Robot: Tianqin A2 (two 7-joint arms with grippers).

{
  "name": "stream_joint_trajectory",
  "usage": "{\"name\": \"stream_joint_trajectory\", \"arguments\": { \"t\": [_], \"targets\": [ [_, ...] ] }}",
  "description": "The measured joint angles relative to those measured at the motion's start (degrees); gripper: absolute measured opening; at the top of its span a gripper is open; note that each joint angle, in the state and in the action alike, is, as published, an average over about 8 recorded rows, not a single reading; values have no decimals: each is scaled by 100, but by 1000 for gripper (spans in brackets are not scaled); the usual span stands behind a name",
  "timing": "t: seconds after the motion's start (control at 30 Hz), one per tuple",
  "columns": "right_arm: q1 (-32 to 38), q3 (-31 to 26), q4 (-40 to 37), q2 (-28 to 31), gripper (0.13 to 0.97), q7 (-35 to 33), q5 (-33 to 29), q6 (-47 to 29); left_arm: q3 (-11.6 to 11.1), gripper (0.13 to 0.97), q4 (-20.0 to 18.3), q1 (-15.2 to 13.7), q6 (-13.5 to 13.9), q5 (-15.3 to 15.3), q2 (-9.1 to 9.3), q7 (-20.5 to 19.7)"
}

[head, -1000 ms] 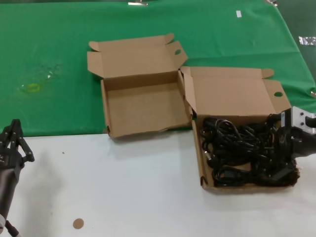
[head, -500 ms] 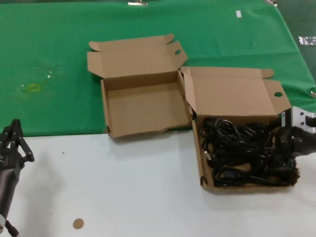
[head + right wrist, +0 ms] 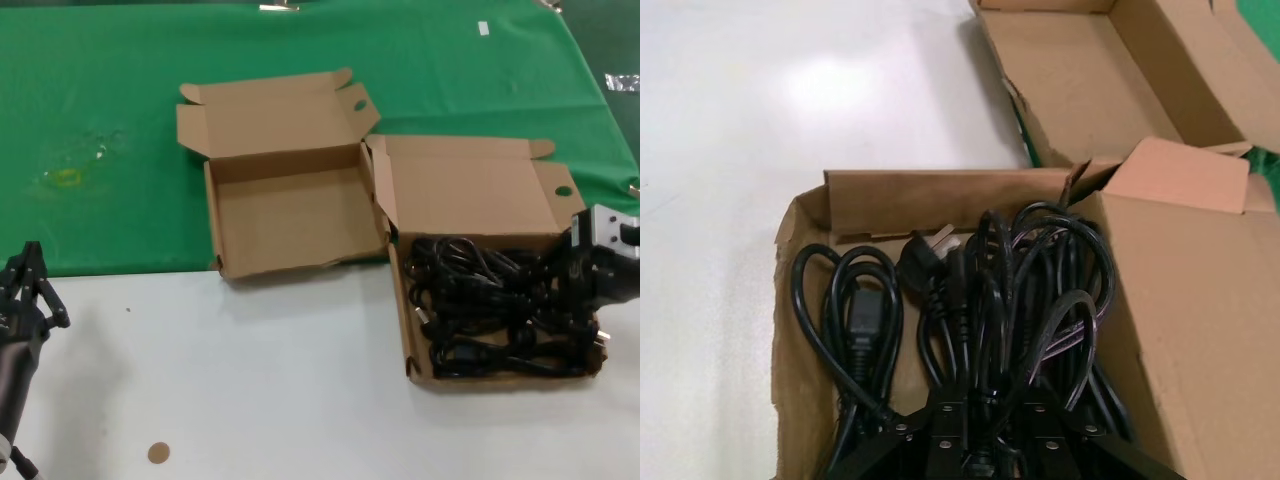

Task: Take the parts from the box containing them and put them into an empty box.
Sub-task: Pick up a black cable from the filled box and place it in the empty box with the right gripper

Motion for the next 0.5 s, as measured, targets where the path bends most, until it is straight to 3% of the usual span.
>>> {"name": "stream_joint_trajectory", "arguments": {
  "t": [0.23,0.5],
  "targets": [
    [152,69,146,-14,213,132,-78,-175,0,152,0,0,0,0,0,0],
    [444,137,344,-33,213,324,-144,-419,0,152,0,0,0,0,0,0]
  ]
}}
